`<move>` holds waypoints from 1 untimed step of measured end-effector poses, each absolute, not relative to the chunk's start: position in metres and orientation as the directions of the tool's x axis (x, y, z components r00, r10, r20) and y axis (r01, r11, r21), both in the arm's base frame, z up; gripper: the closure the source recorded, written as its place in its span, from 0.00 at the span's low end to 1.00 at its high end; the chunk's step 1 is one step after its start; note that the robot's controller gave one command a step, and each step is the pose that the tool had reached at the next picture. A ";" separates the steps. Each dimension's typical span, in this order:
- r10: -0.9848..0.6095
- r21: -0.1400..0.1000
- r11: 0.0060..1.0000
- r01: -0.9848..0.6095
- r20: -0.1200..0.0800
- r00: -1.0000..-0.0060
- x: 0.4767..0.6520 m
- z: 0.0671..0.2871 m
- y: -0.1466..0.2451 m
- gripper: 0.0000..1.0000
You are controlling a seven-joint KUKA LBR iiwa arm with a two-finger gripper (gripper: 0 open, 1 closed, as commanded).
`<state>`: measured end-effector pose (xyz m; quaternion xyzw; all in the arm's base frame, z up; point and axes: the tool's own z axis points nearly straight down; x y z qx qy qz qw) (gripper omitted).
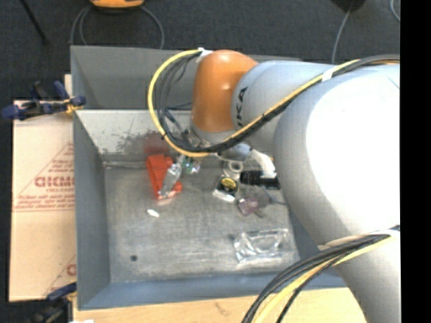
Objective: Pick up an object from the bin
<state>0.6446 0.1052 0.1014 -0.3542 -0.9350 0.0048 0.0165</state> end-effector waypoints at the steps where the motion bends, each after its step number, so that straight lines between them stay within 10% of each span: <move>1: 0.871 0.004 0.492 0.871 0.002 -0.492 0.646 0.073 0.118 0.00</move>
Offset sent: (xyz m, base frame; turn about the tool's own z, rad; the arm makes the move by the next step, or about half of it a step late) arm -0.0007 0.0111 -0.0314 0.3365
